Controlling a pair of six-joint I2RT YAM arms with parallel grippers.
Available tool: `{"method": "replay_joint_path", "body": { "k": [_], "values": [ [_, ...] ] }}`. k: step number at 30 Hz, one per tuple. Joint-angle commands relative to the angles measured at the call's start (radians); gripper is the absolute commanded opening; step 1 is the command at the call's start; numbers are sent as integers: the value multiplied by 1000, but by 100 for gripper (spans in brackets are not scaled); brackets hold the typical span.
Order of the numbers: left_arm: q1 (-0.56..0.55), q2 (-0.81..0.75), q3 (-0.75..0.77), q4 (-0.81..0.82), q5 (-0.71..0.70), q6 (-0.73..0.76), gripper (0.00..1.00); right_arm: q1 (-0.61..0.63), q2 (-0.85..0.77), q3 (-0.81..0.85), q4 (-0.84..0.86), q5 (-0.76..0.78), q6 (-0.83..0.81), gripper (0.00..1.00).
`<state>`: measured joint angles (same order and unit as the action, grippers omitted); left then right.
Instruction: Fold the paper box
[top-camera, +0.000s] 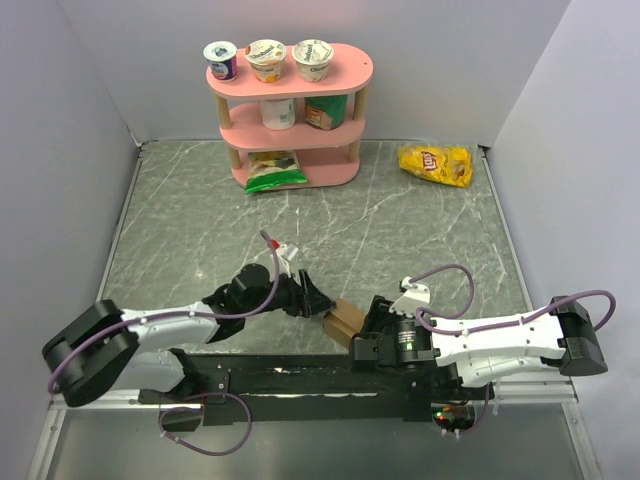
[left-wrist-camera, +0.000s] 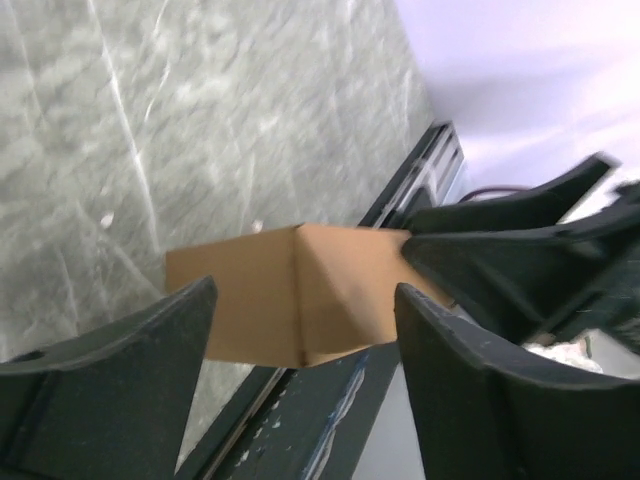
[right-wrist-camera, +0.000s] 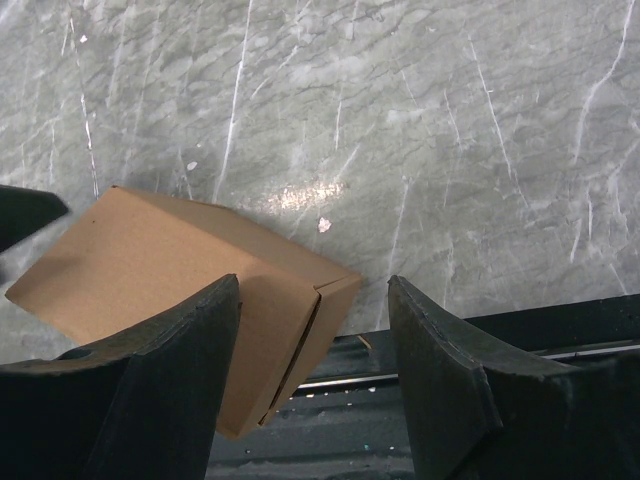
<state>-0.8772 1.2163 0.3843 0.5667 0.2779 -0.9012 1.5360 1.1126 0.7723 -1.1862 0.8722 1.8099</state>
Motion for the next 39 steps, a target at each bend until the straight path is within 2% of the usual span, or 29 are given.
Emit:
{"method": "replay_joint_path", "body": {
  "k": [1, 6, 7, 10, 15, 26, 32, 37, 39],
  "values": [
    [0, 71, 4, 96, 89, -2, 71, 13, 18, -25, -84, -110, -12, 67],
    [-2, 71, -28, 114, 109, 13, 58, 13, 12, -31, -75, -110, -11, 67],
    [-2, 71, -35, 117, 110, 16, 52, 13, 15, -30, -75, -110, -12, 67],
    [-11, 95, -39, 116, 112, 33, 42, 13, 21, -28, -79, -110, -9, 67],
    [-42, 126, -47, 114, 100, 56, 35, 13, 13, -31, -76, -108, -7, 67],
    [-97, 141, -32, -1, -17, 122, 30, 12, -20, -25, -101, -110, -17, 71],
    [-118, 134, -10, -68, -92, 125, 27, 13, -155, -19, -89, -153, -60, 85],
    [-132, 117, 18, -125, -146, 131, 26, 12, -332, -70, -12, -217, -90, 82],
    [-138, 112, 22, -145, -161, 131, 26, 13, -400, -96, 25, -248, -96, 77]
  ]
}}
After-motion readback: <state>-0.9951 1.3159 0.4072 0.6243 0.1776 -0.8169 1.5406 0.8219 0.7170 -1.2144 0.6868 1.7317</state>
